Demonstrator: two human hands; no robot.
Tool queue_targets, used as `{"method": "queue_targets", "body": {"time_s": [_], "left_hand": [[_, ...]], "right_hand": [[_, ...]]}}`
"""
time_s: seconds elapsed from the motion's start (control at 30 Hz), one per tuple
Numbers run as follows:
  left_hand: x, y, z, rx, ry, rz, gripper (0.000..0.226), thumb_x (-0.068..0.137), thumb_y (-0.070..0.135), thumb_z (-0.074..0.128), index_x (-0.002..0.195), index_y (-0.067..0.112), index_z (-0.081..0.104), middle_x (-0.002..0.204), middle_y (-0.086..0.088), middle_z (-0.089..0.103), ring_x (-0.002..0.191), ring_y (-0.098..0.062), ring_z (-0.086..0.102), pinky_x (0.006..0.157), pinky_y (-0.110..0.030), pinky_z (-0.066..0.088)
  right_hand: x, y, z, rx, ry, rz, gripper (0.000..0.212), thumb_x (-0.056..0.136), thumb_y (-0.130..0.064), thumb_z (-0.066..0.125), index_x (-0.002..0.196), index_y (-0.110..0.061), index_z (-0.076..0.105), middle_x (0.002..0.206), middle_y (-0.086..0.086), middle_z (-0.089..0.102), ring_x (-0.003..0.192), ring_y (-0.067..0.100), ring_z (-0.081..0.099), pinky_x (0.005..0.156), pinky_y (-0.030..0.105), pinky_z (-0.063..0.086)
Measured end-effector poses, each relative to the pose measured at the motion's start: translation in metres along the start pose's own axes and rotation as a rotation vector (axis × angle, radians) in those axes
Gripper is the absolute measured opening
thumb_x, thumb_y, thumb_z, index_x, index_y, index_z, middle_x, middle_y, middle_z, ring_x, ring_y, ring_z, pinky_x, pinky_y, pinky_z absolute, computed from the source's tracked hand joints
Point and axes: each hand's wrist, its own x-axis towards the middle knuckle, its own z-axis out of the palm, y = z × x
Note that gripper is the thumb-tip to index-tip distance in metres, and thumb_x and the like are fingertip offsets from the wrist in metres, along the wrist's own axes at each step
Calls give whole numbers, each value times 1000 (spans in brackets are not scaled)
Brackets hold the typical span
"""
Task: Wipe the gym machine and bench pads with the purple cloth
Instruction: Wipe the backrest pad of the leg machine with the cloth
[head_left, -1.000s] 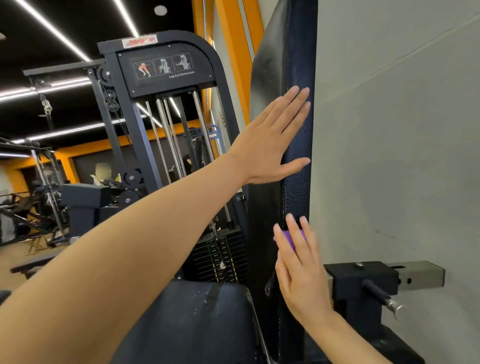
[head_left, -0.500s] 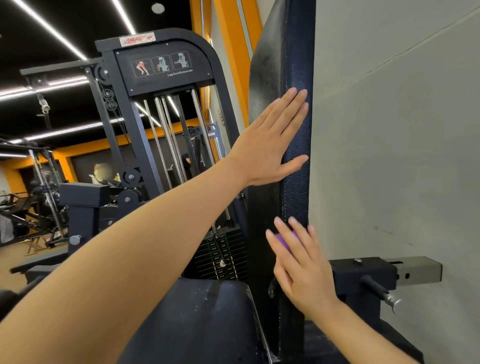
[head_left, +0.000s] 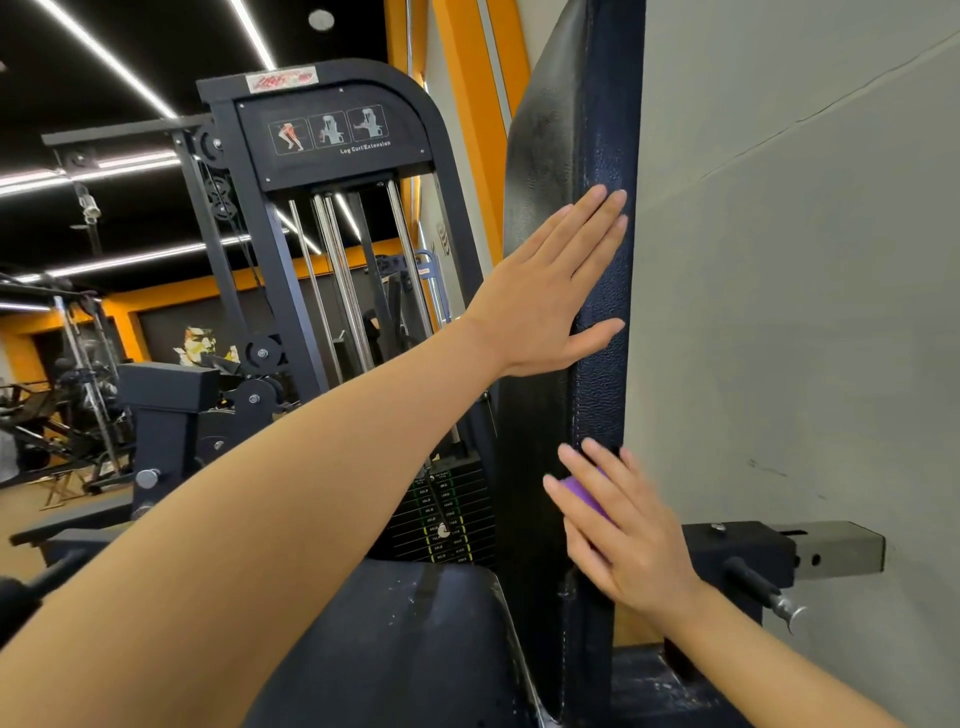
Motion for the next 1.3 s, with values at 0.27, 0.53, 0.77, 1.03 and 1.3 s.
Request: {"method": "queue_targets", "body": {"time_s": [0.27, 0.53, 0.77, 1.03, 1.3], "left_hand": [[-4, 1, 2, -20, 31, 25, 82, 99, 55, 33, 154, -4, 23, 163, -21, 19, 152, -34, 14, 125, -42, 10], [-5, 1, 5, -27, 43, 27, 81, 99, 54, 35, 154, -4, 24, 163, -21, 20, 153, -34, 14, 125, -42, 11], [-6, 3, 8, -56, 52, 10, 81, 99, 54, 34, 154, -4, 23, 163, -20, 20, 153, -33, 14, 125, -42, 11], [-9, 4, 11, -71, 64, 7, 77, 100, 50, 37, 154, -3, 26, 163, -20, 22, 152, -34, 16, 125, -43, 13], [-51, 20, 12, -90, -1, 163, 74, 101, 50, 43, 153, 0, 31, 161, -18, 28, 151, -37, 20, 124, -48, 16]], "right_hand": [[-12, -5, 7, 59, 36, 27, 40, 99, -15, 47, 140, -16, 46, 151, 1, 40, 145, 28, 30, 119, 49, 24], [5, 13, -8, -59, -53, -103, 43, 98, -17, 48, 142, -16, 44, 152, 9, 36, 144, 29, 32, 120, 45, 23], [-27, -10, 3, 18, -76, -66, 46, 100, -16, 40, 146, -19, 40, 159, -1, 28, 147, 30, 25, 121, 47, 21], [11, 17, -10, -7, -112, -98, 48, 95, -15, 51, 142, -18, 43, 152, 8, 36, 146, 26, 30, 121, 42, 22], [-63, -32, 5, 50, -114, 17, 42, 103, -17, 39, 145, -15, 41, 151, 5, 38, 148, 29, 24, 120, 46, 22]]}}
